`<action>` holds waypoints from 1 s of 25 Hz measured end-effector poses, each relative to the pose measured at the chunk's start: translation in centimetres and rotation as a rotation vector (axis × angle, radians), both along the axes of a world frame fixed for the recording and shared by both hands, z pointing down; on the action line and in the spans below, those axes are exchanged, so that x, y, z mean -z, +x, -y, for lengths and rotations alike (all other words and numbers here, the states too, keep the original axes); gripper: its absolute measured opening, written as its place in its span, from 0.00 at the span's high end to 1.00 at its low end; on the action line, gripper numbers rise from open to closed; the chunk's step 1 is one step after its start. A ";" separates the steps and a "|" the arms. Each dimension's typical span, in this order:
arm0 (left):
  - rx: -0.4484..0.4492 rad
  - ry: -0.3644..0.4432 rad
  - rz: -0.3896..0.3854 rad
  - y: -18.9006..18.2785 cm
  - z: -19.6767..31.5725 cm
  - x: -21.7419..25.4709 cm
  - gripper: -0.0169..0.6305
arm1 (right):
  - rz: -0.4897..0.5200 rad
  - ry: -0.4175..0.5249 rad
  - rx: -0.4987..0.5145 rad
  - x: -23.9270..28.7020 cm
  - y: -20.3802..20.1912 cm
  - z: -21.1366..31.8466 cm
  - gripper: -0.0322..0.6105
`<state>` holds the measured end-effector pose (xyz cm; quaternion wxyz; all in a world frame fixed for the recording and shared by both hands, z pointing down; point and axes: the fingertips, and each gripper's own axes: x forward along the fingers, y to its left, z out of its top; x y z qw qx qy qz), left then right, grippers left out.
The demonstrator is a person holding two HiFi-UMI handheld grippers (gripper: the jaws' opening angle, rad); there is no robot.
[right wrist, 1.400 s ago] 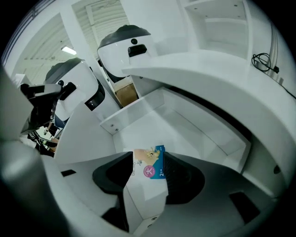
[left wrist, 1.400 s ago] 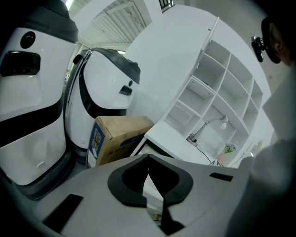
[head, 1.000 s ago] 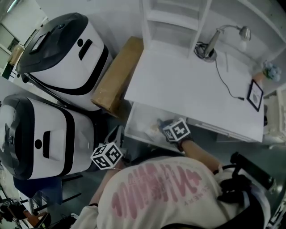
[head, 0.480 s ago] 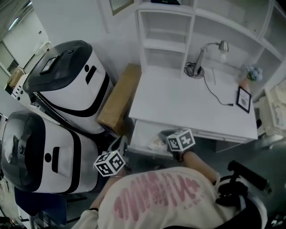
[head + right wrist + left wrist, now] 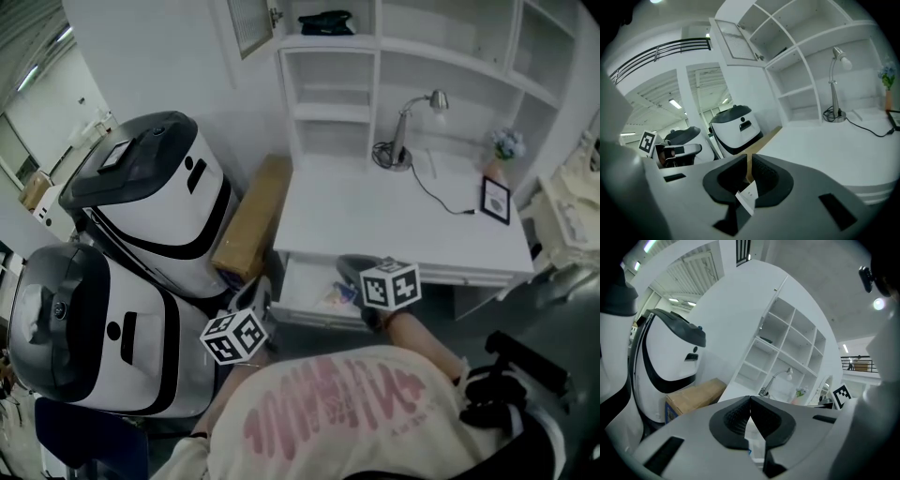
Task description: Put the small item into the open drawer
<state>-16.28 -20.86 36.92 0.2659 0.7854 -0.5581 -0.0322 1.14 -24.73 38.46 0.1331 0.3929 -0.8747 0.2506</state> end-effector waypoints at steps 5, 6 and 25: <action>-0.015 0.047 0.015 0.1 -1.7 1.9 0.93 | 0.031 0.103 -0.104 3.2 1.4 -1.8 0.89; -0.017 0.052 0.019 0.1 -2.1 2.1 0.93 | 0.032 0.120 -0.121 3.6 1.7 -2.2 0.89; -0.044 0.033 0.008 0.7 -9.6 0.4 0.93 | -0.044 0.124 -0.224 2.7 5.1 -11.0 0.92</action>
